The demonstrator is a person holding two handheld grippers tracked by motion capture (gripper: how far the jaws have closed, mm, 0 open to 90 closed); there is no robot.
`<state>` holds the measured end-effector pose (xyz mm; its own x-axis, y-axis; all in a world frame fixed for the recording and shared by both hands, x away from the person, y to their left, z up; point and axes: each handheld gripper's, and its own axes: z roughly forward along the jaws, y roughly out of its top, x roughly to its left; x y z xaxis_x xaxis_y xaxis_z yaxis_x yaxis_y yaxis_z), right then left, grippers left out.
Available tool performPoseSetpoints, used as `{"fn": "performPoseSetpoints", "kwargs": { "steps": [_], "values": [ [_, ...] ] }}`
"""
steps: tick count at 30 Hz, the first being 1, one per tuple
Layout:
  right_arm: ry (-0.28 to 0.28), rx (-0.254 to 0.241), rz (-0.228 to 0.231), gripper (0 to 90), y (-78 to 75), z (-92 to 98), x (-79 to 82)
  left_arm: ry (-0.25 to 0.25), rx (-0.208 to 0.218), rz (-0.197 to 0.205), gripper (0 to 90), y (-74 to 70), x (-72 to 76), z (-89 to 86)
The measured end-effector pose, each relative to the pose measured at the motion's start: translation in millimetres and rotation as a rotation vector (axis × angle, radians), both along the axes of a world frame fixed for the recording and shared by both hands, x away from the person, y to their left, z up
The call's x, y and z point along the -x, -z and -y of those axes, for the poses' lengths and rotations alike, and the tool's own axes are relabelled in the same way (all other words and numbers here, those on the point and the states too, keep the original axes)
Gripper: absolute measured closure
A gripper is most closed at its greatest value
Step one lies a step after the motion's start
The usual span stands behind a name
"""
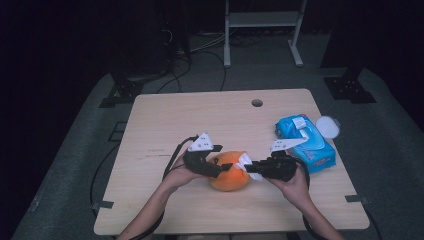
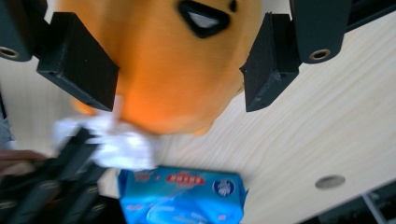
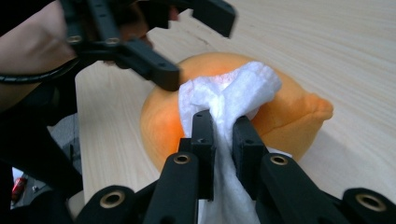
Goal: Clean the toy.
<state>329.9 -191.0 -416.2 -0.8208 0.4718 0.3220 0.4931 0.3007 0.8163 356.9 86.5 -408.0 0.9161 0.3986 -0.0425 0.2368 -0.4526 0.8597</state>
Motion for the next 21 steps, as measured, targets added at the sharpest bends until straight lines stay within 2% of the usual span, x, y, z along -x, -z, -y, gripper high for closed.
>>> {"fn": "performPoseSetpoints", "kwargs": {
  "steps": [3,8,9,15,16,18,20,21],
  "values": [
    [-0.013,0.018,0.005,80.6,1.7,3.1,6.3,0.034,0.004,-0.060,26.0,10.3,1.4,2.4],
    [0.000,0.047,0.028,80.4,1.6,14.9,16.8,0.053,0.016,-0.064,26.1,16.0,8.8,3.5],
    [0.022,0.086,0.047,80.3,1.5,23.7,22.1,0.060,0.011,-0.061,26.1,16.8,12.5,4.0],
    [0.076,0.160,0.051,79.5,7.1,57.1,32.8,0.077,-0.006,-0.048,25.0,17.1,20.1,4.7],
    [0.076,0.160,0.051,79.5,7.1,57.1,32.8,0.077,-0.006,-0.048,24.7,17.1,20.1,4.7],
    [0.110,0.221,0.062,79.3,10.1,70.6,36.4,0.083,-0.008,-0.046,24.4,17.4,21.0,4.2],
    [0.116,0.230,0.058,79.2,12.1,74.2,37.0,0.085,-0.009,-0.046,24.1,17.3,21.0,4.2],
    [0.128,0.253,0.054,78.3,16.1,80.1,38.2,0.085,-0.010,-0.046,24.0,17.2,21.1,4.3]
  ]
}}
